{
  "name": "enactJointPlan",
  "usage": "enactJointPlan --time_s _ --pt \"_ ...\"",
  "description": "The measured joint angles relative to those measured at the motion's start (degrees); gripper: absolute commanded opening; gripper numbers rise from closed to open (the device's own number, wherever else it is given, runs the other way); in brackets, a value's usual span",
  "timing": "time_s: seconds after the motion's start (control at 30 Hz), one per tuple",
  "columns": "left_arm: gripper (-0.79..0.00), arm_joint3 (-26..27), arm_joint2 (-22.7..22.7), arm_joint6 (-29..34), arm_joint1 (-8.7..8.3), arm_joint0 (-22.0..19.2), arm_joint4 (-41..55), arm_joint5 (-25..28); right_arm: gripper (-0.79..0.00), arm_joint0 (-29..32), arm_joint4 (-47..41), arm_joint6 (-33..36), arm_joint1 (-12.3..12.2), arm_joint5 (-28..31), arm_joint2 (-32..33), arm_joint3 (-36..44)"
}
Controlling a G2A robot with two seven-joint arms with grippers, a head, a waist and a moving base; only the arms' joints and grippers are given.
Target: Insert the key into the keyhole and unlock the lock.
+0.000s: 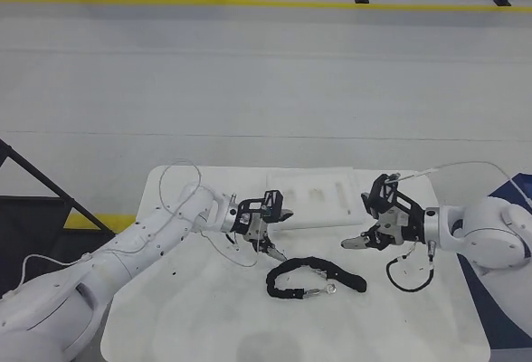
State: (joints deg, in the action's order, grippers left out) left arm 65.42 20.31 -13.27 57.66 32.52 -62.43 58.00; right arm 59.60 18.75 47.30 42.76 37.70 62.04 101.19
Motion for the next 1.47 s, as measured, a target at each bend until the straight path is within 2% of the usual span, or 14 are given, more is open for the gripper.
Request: enactJointPlan --time_s 0.27,0.5,0.7,0.87,1.47 --pt "0.0 -2.4 -0.6 -1.7 -2.46 -8.5 5.6 0.0 0.0 -11.2 1.2 -4.5 3.3 9.4 -6.7 -11.6" --pt "0.0 -2.6 -5.1 3.0 -4.64 -17.6 17.1 0.0 0.0 -22.3 2.2 -6.6 6.2 13.8 -10.8 -20.2" --pt "0.0 -1.6 -8.3 7.2 -6.29 -22.4 27.7 0.0 0.0 -29.2 -0.8 -5.0 8.0 16.7 -14.0 -25.5" --pt "0.0 0.2 -9.3 8.4 -7.31 -24.0 32.6 0.0 0.0 -32.5 -3.0 -4.6 9.0 17.8 -15.5 -28.8" --pt "0.0 0.3 -9.3 8.4 -7.32 -24.0 32.6 0.0 0.0 -32.5 -3.0 -4.6 9.0 17.8 -15.5 -28.9"
